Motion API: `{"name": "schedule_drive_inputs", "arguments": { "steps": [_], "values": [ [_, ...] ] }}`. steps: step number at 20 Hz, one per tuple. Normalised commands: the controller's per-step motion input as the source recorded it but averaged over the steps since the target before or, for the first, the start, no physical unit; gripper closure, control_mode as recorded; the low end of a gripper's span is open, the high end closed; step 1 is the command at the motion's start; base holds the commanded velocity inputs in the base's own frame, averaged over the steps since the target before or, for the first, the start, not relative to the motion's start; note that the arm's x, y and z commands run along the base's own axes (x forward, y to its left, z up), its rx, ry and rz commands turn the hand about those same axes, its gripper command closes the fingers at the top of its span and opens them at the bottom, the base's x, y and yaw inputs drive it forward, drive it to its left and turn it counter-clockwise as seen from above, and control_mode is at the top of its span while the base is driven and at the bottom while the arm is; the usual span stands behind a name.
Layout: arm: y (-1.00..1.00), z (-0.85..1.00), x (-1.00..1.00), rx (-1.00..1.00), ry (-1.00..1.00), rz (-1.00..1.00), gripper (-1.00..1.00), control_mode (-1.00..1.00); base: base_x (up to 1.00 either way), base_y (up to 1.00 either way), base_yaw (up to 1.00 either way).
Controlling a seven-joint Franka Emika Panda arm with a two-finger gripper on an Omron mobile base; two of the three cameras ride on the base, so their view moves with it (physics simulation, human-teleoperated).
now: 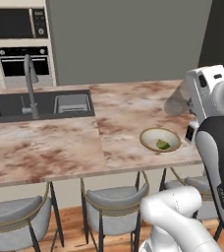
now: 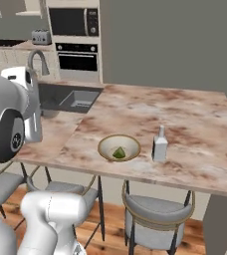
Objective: There is a bowl on the dining counter. Grab a lemon wedge from the fridge and place it in the bowl. Then get the liquor bottle and glass cup from the cabinet and place them next to the bowl.
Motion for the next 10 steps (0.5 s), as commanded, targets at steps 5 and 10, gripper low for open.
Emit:
{"name": "schedule_drive_inputs", "arguments": {
  "steps": [5,10],
  "values": [
    [0.00,0.00,0.00,0.00,0.00,0.00,1.00,1.00,0.90,-0.07,0.00],
    [0.00,0.00,0.00,0.00,0.00,0.00,1.00,1.00,0.91,0.14,0.00]
  ]
}}
